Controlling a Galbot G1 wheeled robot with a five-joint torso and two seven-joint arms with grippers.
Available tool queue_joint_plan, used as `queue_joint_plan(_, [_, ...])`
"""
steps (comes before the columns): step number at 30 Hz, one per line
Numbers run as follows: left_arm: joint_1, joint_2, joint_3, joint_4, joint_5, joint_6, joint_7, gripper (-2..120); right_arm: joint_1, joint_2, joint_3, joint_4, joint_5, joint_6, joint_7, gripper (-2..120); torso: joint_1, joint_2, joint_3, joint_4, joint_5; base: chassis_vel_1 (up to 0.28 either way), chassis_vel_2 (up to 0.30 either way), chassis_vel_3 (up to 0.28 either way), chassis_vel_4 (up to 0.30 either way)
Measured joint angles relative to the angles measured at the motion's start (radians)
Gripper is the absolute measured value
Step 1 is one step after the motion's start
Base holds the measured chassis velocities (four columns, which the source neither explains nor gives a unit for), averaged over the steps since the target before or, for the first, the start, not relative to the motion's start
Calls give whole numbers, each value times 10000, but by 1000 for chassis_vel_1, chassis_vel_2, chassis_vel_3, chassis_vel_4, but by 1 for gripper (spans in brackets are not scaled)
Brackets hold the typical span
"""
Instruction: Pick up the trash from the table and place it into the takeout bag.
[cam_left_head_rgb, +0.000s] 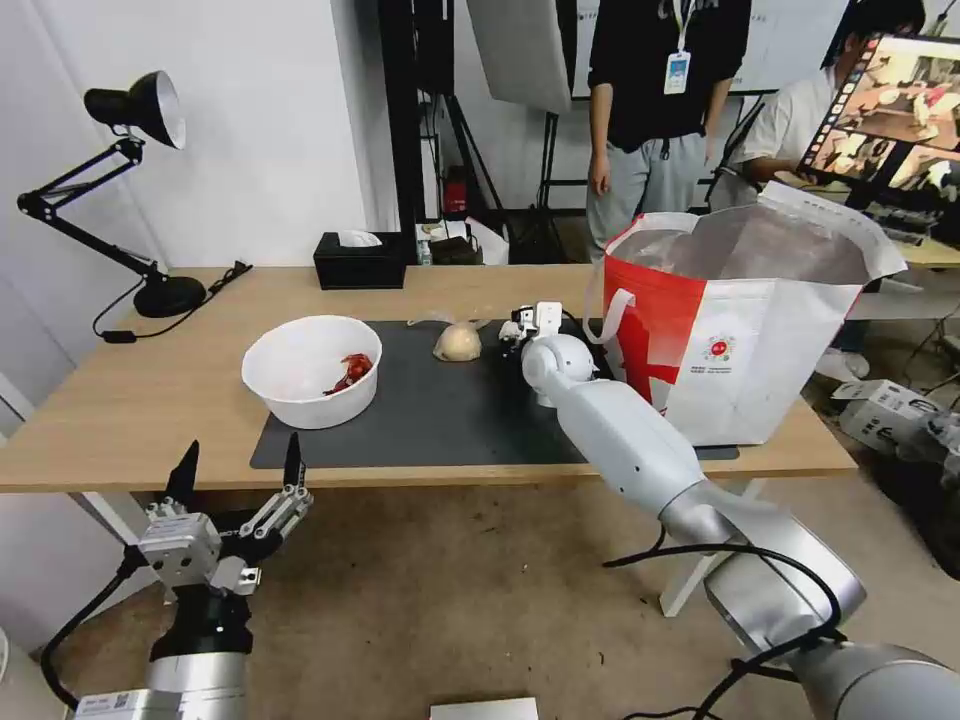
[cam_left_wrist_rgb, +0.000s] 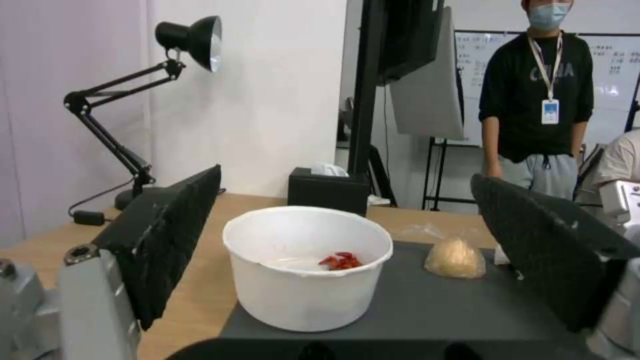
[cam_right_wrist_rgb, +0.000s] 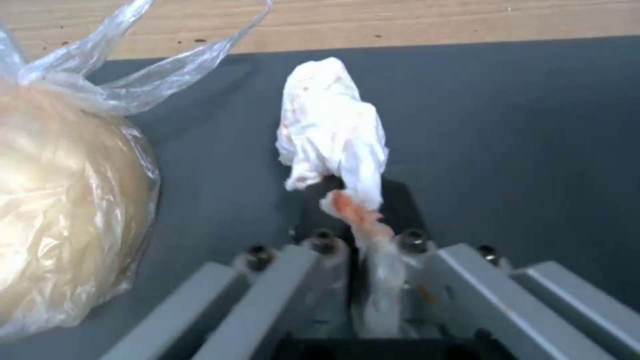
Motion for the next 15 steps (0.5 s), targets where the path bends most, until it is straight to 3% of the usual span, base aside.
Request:
queue_joint_plan(4, [-5,-23,14,0,1,-31,-2,100,-75,-78,-38,159,-325,117,-2,0,1,0,1,0,0,0,0,0,0])
queue_joint_plan(8, [-13,-36,22,0,1,-57,-24,100,-287,-361,-166,1103,-612,281,18,0,0,-1,1,-1,1,0,0,0,0])
queue_joint_plan(15, [-15,29,49,0,-15,-64,-244,100,-417,-1220,-627,4182,27,265,372,0,0,0,0,0,1,0,0,0,0])
